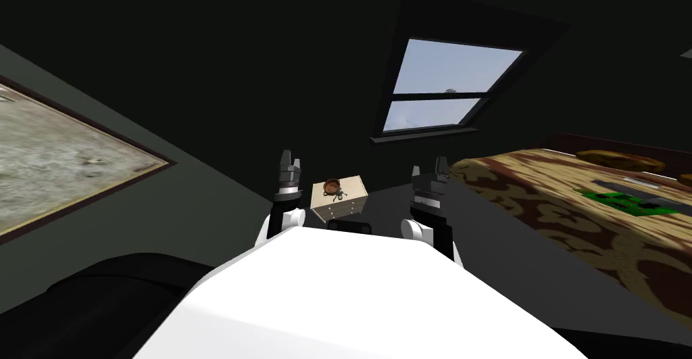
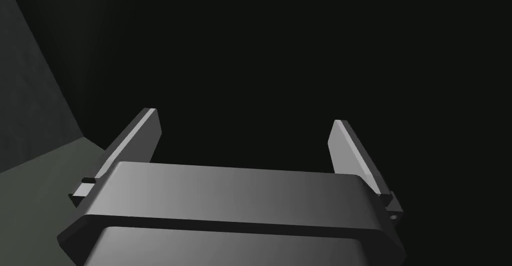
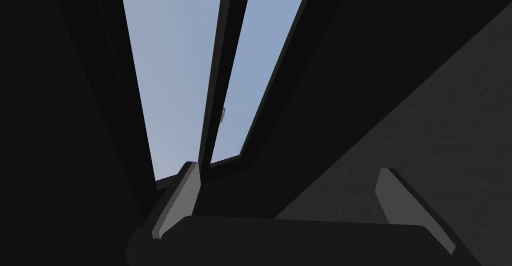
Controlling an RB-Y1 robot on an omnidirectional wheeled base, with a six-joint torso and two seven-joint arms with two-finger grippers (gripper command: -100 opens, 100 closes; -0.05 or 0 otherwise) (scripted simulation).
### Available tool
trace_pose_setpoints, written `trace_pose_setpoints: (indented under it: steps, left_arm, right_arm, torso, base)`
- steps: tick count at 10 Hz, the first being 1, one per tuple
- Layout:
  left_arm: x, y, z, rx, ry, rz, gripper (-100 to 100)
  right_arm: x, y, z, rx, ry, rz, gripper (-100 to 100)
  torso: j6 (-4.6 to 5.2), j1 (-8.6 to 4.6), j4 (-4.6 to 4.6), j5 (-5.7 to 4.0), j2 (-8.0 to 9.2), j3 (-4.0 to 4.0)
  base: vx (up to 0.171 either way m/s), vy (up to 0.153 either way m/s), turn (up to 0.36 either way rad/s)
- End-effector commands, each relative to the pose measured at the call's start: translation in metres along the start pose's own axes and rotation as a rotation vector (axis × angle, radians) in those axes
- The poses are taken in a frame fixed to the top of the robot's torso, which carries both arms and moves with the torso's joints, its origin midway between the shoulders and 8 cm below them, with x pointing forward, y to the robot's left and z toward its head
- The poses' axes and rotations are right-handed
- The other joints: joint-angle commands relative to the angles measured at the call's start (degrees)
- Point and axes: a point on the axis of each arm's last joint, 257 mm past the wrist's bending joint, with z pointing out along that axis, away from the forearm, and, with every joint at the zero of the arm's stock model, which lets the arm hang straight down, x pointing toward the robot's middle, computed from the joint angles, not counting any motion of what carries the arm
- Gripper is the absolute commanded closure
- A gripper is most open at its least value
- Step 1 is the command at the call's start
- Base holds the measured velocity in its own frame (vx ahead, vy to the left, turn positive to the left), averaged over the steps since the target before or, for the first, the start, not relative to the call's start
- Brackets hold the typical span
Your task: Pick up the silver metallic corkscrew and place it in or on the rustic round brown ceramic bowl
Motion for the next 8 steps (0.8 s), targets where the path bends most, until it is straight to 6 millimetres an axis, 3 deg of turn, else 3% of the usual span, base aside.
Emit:
trace_pose_setpoints:
  steps: [1, 8]
  left_arm:
    - [0.003, 0.007, -0.004, -0.003, 0.033, 0.026, -100]
    - [-0.004, 0.071, -0.033, -0.069, 0.116, 0.187, -100]
  right_arm:
    - [0.0, 0.0, 0.0, 0.0, 0.0, 0.0, 0]
    - [0.0, 0.0, 0.0, 0.0, 0.0, 0.0, 0]
  torso:
    - [0.0, 0.0, 0.0, 0.0, 0.0, 0.0]
    - [0.02, 0.53, 0.05, 0.12, 0.24, 0.14]
  base:
    - [-0.036, 0.031, -0.129]
    - [-0.07, 0.101, -0.195]
